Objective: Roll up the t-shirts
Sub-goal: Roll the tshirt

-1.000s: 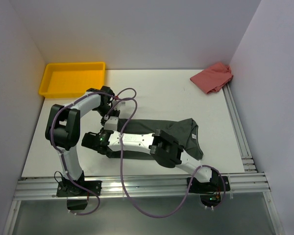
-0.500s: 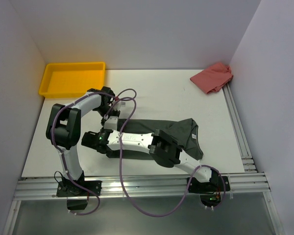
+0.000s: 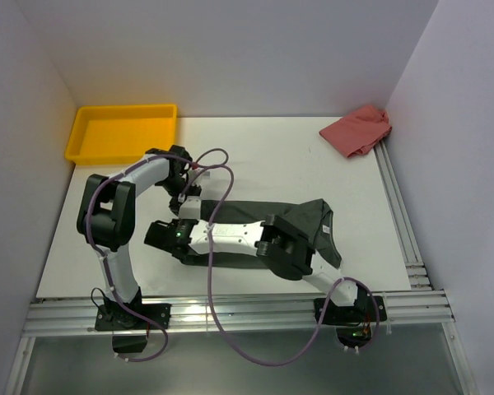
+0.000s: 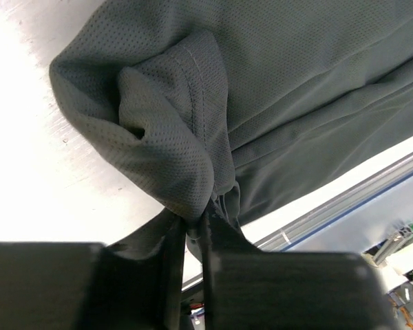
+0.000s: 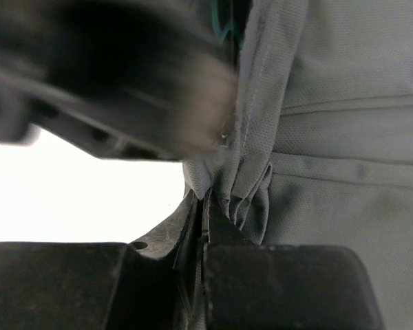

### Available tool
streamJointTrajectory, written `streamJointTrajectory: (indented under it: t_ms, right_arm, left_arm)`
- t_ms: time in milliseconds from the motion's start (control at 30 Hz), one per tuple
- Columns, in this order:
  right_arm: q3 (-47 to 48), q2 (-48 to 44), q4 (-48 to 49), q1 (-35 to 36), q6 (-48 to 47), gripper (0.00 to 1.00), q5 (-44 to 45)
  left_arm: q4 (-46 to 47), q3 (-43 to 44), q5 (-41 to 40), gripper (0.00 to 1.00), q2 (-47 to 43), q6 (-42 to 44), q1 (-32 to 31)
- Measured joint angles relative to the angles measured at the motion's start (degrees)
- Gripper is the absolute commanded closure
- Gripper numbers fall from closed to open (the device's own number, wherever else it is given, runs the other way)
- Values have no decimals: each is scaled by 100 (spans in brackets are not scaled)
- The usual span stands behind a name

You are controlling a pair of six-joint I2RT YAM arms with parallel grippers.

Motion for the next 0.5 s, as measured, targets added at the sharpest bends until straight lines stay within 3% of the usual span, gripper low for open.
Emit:
streamJointTrajectory:
  t_ms: [267, 500]
  right_arm:
    - [-2483, -1390, 2293, -107, -319, 100, -614]
    - [-4103, -2131, 4334, -345, -238, 100, -1438]
  left_arm:
    - [-129, 319, 330, 50, 0, 149, 236]
    - [-125, 426, 680, 45, -17, 286, 356]
